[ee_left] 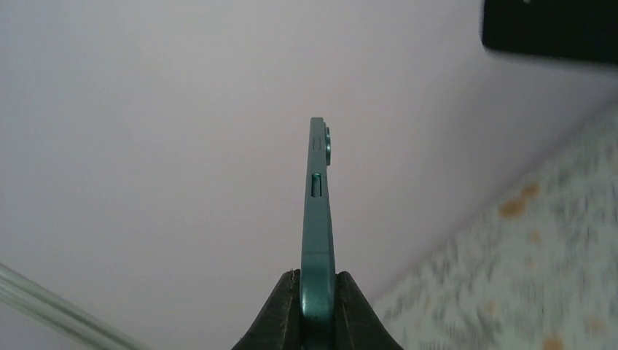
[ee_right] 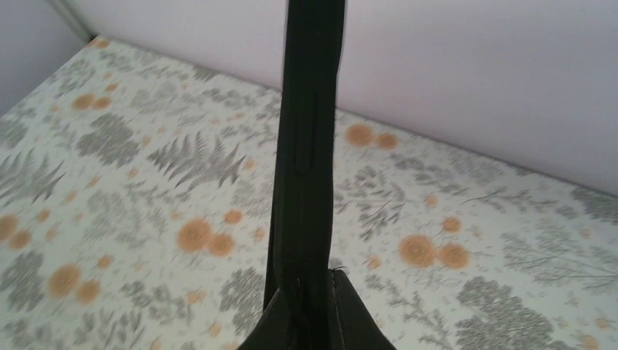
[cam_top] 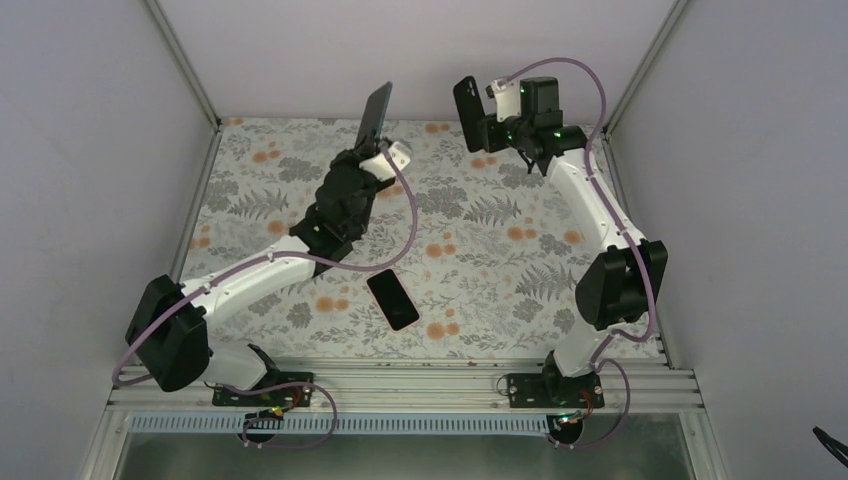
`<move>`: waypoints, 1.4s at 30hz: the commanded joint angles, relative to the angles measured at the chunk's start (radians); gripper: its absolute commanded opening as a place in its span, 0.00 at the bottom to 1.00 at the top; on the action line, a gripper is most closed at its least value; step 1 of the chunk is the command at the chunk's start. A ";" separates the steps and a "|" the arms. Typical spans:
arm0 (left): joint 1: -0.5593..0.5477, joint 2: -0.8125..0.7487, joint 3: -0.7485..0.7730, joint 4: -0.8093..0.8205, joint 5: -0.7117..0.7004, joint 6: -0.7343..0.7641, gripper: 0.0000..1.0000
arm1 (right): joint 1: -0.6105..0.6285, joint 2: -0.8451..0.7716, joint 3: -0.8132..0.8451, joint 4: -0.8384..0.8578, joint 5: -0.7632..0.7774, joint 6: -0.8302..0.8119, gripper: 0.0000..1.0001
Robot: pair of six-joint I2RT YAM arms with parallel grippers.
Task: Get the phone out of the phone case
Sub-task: Place the phone at the center of the board, then place the phone case at the center of the board.
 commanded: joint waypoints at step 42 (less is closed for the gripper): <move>0.261 -0.012 -0.132 -1.053 0.554 0.020 0.81 | 0.078 0.136 -0.021 -0.550 -0.043 -0.266 1.00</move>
